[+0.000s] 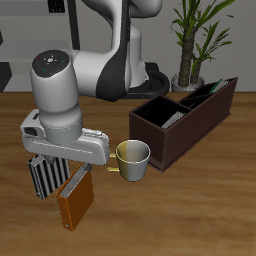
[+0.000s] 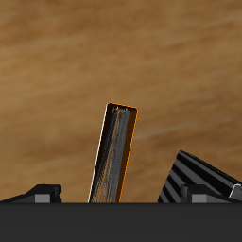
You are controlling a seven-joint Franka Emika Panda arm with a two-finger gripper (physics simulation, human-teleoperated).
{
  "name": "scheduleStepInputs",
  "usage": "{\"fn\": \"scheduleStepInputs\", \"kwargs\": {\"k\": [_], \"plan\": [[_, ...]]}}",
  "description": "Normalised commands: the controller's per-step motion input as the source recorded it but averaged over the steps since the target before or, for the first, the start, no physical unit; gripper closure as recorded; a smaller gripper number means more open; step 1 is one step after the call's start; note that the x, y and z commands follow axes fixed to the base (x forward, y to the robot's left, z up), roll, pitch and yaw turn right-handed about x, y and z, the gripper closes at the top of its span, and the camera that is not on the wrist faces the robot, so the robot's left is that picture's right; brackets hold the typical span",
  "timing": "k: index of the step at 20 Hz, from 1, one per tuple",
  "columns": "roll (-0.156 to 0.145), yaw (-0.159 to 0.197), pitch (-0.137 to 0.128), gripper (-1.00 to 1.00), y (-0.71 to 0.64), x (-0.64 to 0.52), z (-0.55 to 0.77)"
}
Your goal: Place the green book into the left desk caddy's left compartment and place the black book into the left desk caddy's right compartment and place the orange book into the left desk caddy's right compartment
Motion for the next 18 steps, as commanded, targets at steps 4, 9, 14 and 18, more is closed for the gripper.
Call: {"fn": "scheduleStepInputs", "kwargs": {"k": [4, 9, 14, 18], "plan": [[0.000, 0.000, 0.012, -1.00, -0.02, 0.30, -0.16], [-0.027, -0.019, 0.018, -1.00, -0.07, 0.20, -0.17], [0.006, -0.031, 0.020, -1.00, -0.09, 0.06, -0.32], [0.018, -0.004, 0.038, -1.00, 0.03, 0.01, -0.41]]}}
